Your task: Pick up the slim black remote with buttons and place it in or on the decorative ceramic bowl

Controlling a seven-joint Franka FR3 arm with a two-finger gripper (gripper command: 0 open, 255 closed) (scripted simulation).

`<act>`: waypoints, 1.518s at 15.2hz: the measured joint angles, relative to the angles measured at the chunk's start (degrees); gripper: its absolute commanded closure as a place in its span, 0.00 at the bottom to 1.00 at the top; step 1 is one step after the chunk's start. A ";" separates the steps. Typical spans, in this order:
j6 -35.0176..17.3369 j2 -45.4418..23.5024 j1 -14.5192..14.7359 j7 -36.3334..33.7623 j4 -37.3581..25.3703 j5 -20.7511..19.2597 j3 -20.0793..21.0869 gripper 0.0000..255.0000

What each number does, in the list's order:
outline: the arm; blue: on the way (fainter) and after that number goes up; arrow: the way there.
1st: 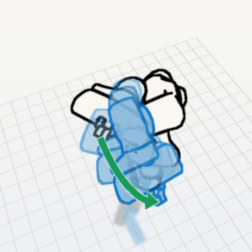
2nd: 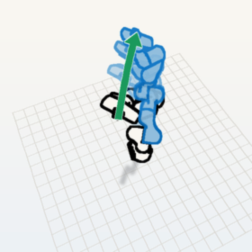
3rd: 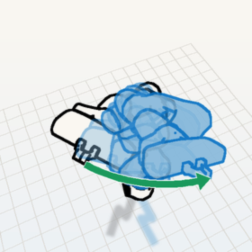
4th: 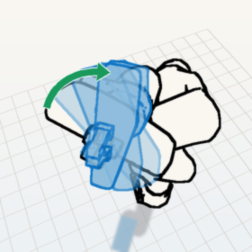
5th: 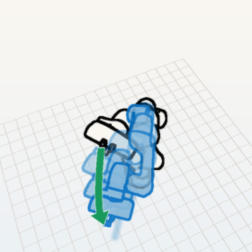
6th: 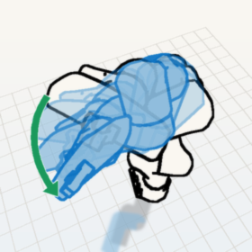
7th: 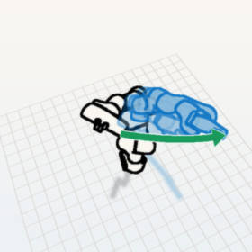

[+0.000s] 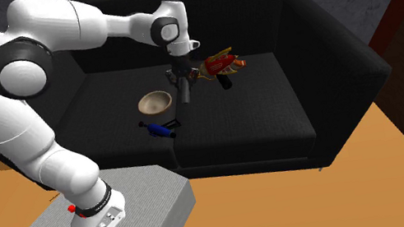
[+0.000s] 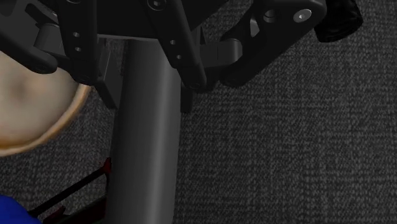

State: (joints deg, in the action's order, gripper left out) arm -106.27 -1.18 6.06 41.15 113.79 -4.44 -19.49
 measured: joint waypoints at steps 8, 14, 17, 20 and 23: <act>-1.41 8.47 5.02 -11.23 10.35 -0.48 5.63 1.00; -3.43 11.13 7.66 -17.18 15.34 0.42 9.06 1.00; -5.47 10.15 7.73 -17.31 16.42 0.57 9.07 1.00; -7.91 9.07 7.74 -17.30 17.80 0.69 9.00 1.00; -9.67 8.40 7.69 -17.21 18.89 0.72 8.90 1.00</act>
State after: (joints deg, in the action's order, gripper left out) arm -115.94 7.21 13.75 23.94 132.68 -3.72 -10.59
